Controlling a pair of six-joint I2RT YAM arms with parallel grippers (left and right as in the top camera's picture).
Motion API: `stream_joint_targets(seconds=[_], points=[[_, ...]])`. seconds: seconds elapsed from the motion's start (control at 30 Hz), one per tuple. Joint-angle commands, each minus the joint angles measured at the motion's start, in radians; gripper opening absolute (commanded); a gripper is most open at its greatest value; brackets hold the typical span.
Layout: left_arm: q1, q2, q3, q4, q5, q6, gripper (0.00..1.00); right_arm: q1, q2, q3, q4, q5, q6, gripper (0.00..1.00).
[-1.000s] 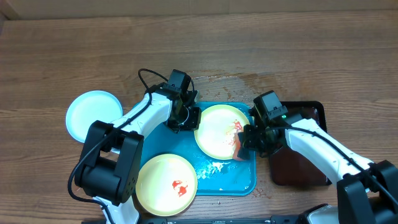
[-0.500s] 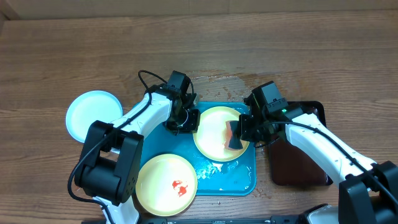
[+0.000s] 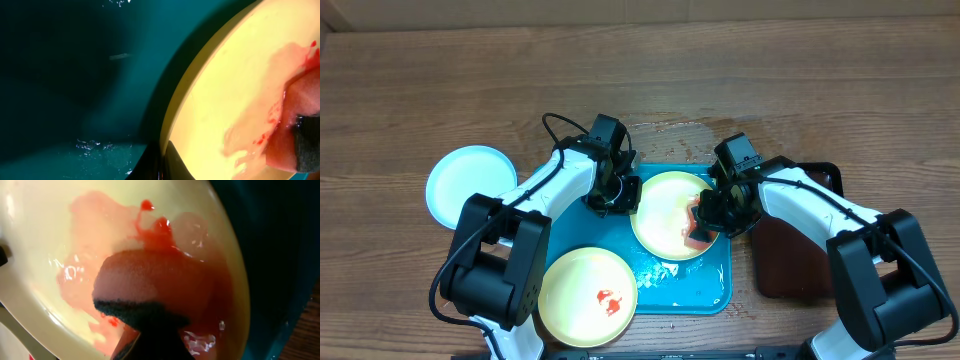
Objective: Clean dirty plates on tray and stack at the side
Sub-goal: 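Scrub the yellow plate with the sponge while the left gripper holds its rim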
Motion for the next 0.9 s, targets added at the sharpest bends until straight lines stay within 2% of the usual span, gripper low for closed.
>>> stream_joint_targets(seconds=[0.0, 0.23, 0.4, 0.53, 0.67, 0.87], points=[[-0.003, 0.008, -0.006, -0.008, 0.019, 0.020, 0.04, 0.039, 0.055, 0.009, 0.018, 0.031, -0.130, 0.04], [-0.007, 0.008, -0.006, -0.011, 0.019, 0.019, 0.04, 0.222, 0.056, 0.043, 0.014, -0.001, -0.177, 0.04], [-0.010, 0.008, -0.006, -0.015, 0.019, 0.019, 0.04, 0.301, 0.056, 0.062, 0.002, 0.052, -0.082, 0.04], [-0.010, 0.008, -0.006, -0.024, 0.019, 0.019, 0.04, 0.244, 0.056, 0.063, 0.016, 0.057, 0.014, 0.04], [-0.010, 0.008, -0.006, -0.029, 0.019, 0.019, 0.04, 0.116, 0.056, 0.063, 0.115, 0.056, 0.095, 0.04], [-0.014, 0.008, -0.006, -0.034, 0.019, 0.019, 0.04, 0.013, 0.089, 0.063, 0.209, 0.063, 0.105, 0.04]])
